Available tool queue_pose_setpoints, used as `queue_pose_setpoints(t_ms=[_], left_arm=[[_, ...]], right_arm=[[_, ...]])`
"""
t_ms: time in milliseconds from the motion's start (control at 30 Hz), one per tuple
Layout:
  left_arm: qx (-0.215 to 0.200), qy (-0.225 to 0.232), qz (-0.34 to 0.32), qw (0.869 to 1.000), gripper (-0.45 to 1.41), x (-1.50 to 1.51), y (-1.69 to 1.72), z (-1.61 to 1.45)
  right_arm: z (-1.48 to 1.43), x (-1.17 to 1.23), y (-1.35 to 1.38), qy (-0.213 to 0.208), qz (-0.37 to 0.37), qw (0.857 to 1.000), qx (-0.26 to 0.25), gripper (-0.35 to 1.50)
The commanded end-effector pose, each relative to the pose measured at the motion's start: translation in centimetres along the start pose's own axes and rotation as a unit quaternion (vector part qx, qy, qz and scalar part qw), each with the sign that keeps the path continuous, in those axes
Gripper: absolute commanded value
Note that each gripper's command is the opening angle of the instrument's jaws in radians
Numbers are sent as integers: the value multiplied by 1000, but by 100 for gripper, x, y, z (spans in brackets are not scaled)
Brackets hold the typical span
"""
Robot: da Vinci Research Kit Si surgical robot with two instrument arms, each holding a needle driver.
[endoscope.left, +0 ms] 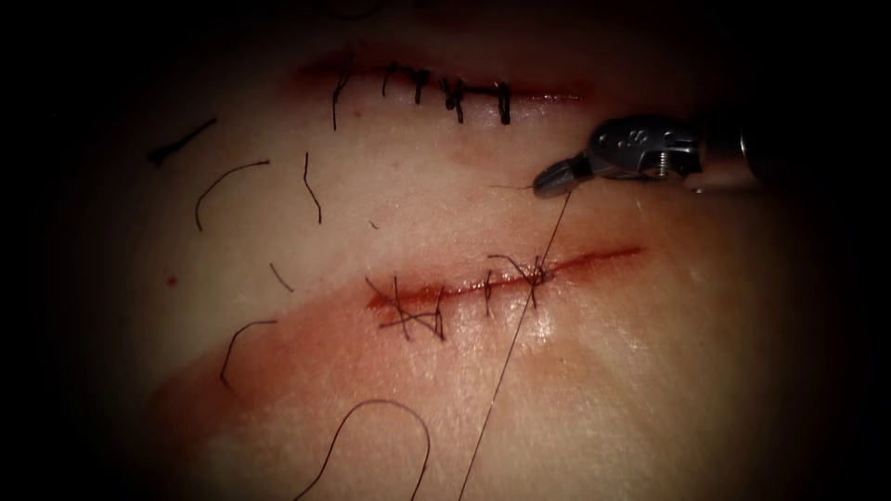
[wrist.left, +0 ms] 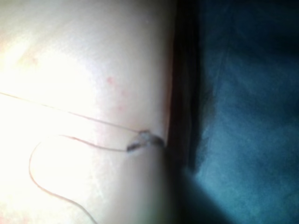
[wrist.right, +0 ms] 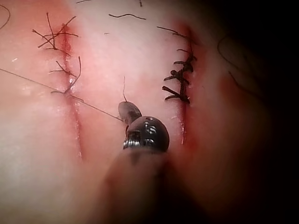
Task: Wound Closure
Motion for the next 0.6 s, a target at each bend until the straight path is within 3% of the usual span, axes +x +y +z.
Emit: queue_pose_setpoints(t_ms=[33, 67, 133, 167, 200, 300, 433, 600], left_arm=[[-3, 1, -2, 1000, -45, 2, 5, 8], [-6, 2, -2, 1000, -45, 6, 1, 5], [-3, 1, -4, 1000, -45, 12, -3, 2], [-2, 1, -6, 1000, -45, 19, -9, -2], [-1, 0, -7, 1000, -45, 23, -12, -3], [4, 9, -12, 1000, -45, 39, -24, -9], [5, 12, -14, 1000, -45, 47, -28, -8], [6, 13, -15, 1000, -45, 50, -29, -6]], right_arm=[[9, -1, 0, 1, 0, 1000, 1, -35], [10, -1, -4, 10, 0, 1000, 8, -35], [8, 1, -8, 18, 13, 1000, 2, 64], [3, 5, -12, 21, 20, 999, -26, 113], [-1, 6, -13, 26, 24, 999, -36, 123], [-27, 12, -17, 44, 56, 996, -61, 135], [-62, 18, -47, 34, 58, 995, -75, 136], [-75, 34, -111, 48, 38, 996, -68, 128]])
